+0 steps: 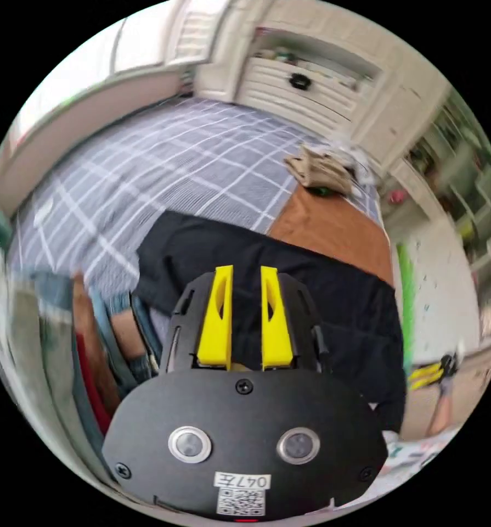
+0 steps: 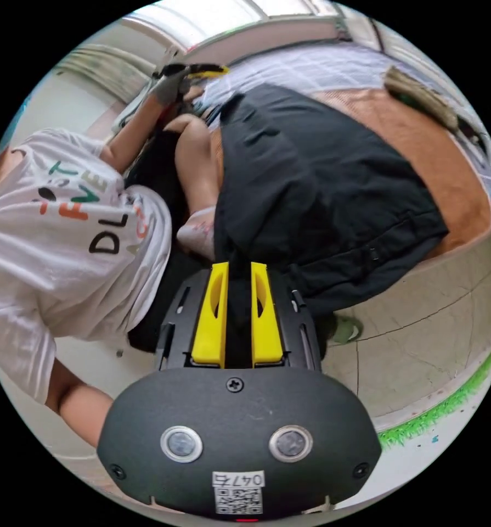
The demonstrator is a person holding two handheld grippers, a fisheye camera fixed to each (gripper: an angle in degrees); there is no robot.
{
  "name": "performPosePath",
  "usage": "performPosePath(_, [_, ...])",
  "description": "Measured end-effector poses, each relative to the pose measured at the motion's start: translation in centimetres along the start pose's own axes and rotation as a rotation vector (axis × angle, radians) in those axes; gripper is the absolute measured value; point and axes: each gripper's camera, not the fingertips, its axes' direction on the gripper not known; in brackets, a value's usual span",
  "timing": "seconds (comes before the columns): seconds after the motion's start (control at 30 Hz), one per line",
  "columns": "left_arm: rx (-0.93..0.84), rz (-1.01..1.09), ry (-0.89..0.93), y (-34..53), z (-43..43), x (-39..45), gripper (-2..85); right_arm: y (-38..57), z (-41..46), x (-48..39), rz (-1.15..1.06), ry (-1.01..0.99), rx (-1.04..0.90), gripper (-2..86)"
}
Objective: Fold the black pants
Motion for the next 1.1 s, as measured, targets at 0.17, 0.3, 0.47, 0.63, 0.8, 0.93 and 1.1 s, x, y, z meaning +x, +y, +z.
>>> performPosePath(0.17, [0.034, 0.502, -0.252, -14.4, 8.2, 11.7, 2.5, -1.4, -4.4, 6.1, 0.124, 0.190, 0.277, 2.5])
performPosePath(0.3, [-0.098, 0.708, -0.197, -24.8, 18.1, 15.9, 4.8, -3.8, -6.3, 12.0, 0.214, 0.191, 0.434, 3.2])
performPosePath(0.47, [-0.392, 0.737, -0.029, -35.5, 29.0, 17.8, 10.8, -5.6, -6.4, 17.7, 0.303, 0.193, 0.461, 4.0])
performPosePath(0.63, [-0.421, 0.889, -0.073, -41.5, 34.2, 23.2, 11.2, -6.7, -5.0, 21.2, 0.309, 0.194, 0.393, 5.3])
performPosePath(0.8, [-0.556, 1.013, -0.071, -44.1, 40.1, 28.0, 5.2, -7.8, -4.6, 23.4, 0.271, 0.257, 0.345, 6.6])
performPosePath(0.93, [-0.617, 1.007, -0.033, -44.2, 42.2, 29.7, 0.3, -8.9, -4.4, 25.3, 0.240, 0.242, 0.307, 7.0])
performPosePath(1.1, [-0.576, 0.989, -0.031, -42.9, 41.0, 29.4, -0.6, -10.9, -1.2, 27.2, 0.183, 0.116, 0.069, 0.9])
